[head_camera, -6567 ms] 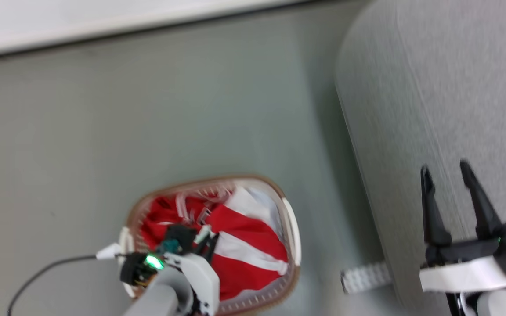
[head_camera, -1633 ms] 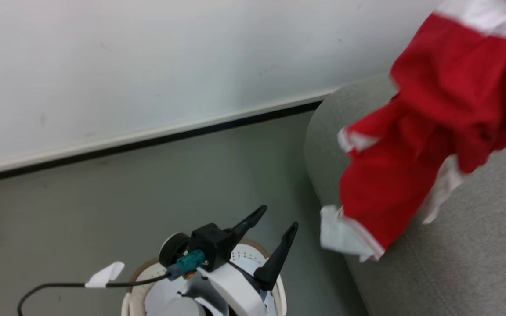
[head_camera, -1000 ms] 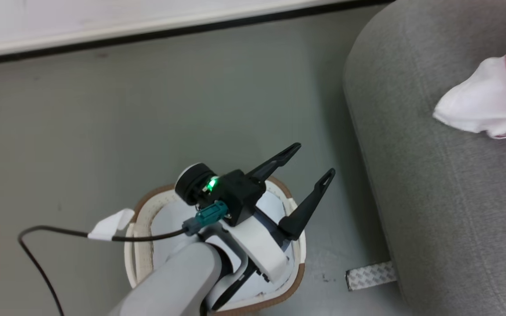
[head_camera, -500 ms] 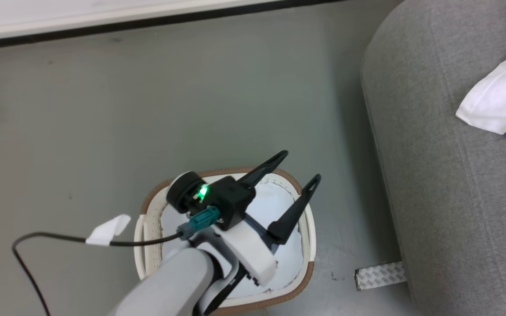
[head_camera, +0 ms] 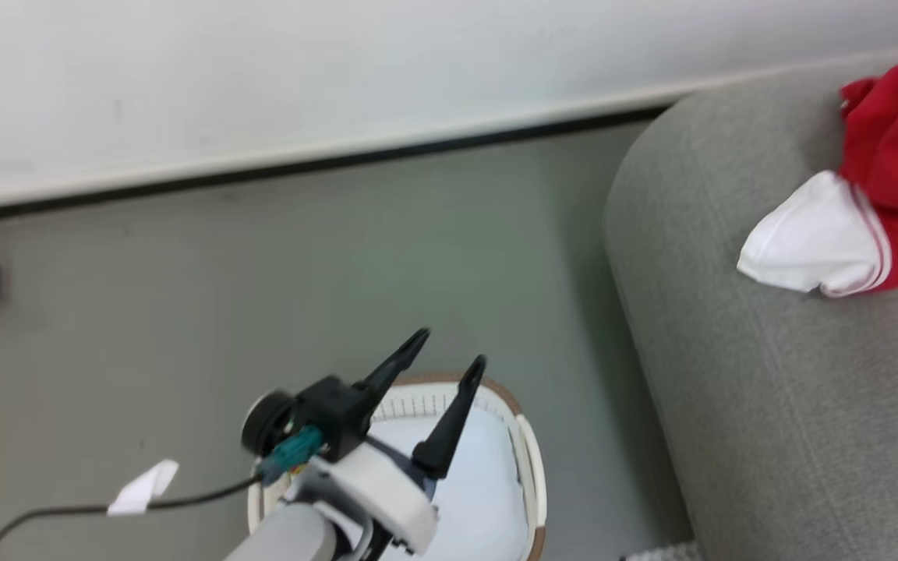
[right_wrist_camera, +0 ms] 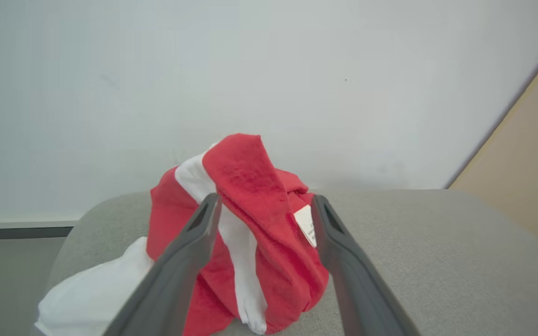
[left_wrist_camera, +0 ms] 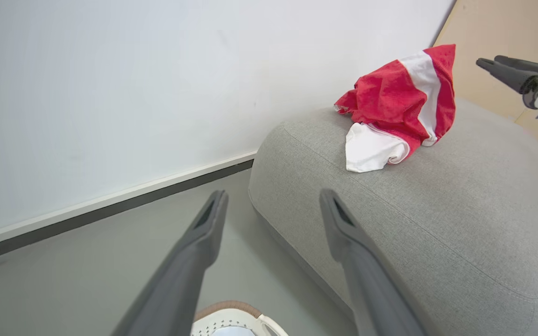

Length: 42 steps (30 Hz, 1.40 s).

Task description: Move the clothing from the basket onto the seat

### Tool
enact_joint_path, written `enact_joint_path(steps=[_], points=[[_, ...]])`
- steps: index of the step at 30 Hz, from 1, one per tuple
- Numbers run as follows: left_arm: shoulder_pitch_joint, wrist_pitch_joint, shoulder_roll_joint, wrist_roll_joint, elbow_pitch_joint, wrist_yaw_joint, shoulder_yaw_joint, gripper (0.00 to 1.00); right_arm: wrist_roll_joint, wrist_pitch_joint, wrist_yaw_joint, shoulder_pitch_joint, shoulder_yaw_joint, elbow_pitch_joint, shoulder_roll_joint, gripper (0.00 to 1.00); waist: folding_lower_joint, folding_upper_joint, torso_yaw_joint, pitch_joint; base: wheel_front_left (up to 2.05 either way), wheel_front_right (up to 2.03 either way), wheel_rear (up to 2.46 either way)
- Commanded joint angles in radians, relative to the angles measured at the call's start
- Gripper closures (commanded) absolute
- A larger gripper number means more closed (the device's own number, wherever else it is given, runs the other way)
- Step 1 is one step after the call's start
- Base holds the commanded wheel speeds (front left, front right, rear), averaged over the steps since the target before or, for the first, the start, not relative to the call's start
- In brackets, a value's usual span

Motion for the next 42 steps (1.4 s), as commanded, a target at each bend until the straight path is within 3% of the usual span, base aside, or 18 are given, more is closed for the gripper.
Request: enact_joint_path(steps=[1, 6, 13, 19, 29, 42], points=[[0.024, -0.014, 0.006, -0.011, 0.008, 0.007, 0.007, 0.0, -0.017, -0.002, -0.002, 0.051, -0.02, -0.023, 0.019, 0.0, 0.0001, 0.0, 0.006, -0.067, 0.0, 0.0, 0.0], [0.1, -0.051, 0.023, -0.034, 0.041, 0.052, 0.044, 0.0, -0.115, -0.001, -0.002, 0.236, -0.128, -0.221, 0.118, 0.0, 0.0001, 0.0, 0.031, -0.149, 0.0, 0.0, 0.0], [0.231, -0.095, 0.039, -0.059, 0.088, 0.11, 0.113, 0.0, -0.195, -0.002, -0.002, 0.474, -0.201, -0.411, 0.278, 0.0, 0.0001, 0.0, 0.063, -0.265, 0.0, 0.0, 0.0], [0.33, -0.103, 0.031, -0.062, 0.091, 0.145, 0.202, 0.0, -0.248, -0.002, -0.002, 0.62, -0.166, -0.51, 0.38, 0.0, 0.0001, 0.0, 0.079, -0.304, 0.0, 0.0, 0.0], [0.457, -0.103, -0.021, 0.025, 0.083, 0.109, 0.361, 0.0, -0.266, -0.002, -0.002, 0.76, -0.093, -0.529, 0.446, 0.0, 0.0001, 0.0, 0.088, -0.347, 0.0, 0.0, 0.0], [0.517, -0.103, -0.103, 0.134, 0.107, 0.014, 0.475, 0.0, -0.238, -0.001, -0.002, 0.801, -0.072, -0.503, 0.45, 0.0, 0.0001, 0.0, 0.096, -0.373, 0.0, 0.0, 0.0]])
